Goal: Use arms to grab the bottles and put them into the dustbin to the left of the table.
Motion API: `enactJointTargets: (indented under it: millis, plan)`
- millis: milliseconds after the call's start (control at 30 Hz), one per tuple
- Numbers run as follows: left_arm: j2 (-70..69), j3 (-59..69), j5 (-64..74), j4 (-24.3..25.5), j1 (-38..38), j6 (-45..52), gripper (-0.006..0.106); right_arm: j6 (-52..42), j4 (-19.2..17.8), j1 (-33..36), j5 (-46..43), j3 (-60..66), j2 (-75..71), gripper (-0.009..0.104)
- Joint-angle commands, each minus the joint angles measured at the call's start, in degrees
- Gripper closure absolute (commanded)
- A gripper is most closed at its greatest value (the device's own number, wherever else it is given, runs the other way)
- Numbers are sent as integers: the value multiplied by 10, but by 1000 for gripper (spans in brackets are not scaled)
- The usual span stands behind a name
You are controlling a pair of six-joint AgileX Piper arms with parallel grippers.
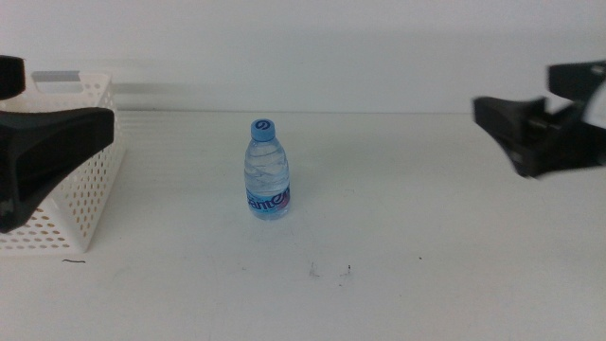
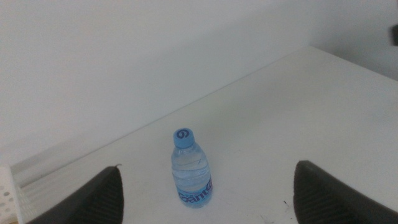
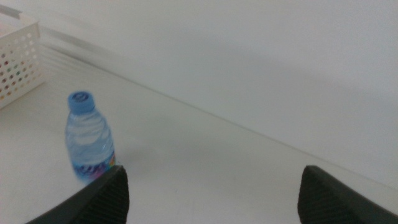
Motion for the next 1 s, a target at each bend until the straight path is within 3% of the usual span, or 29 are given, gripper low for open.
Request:
enactJointTargets:
  millis: [0, 167, 300, 467, 600, 800, 967]
  plan:
    - [-1, 0, -7, -1, -1, -2, 7, -82, 74, 3, 36, 12, -43, 17]
    - [-1, 0, -7, -1, -1, -2, 7, -300, 274, 3, 119, 2, -124, 17]
    - [-1, 0, -7, -1, -1, -2, 7, -355, 341, 3, 227, -50, -174, 17]
    - [-1, 0, -7, -1, -1, -2, 7, -355, 362, 3, 364, -158, -175, 13]
    - [-1, 0, -7, -1, -1, -2, 7, -340, 371, 3, 416, -228, -155, 11]
    - [-1, 0, -7, -1, -1, -2, 7, -319, 388, 3, 430, -273, -138, 3]
    - [-1, 0, -7, -1, -1, -2, 7, -319, 388, 3, 426, -274, -135, 3]
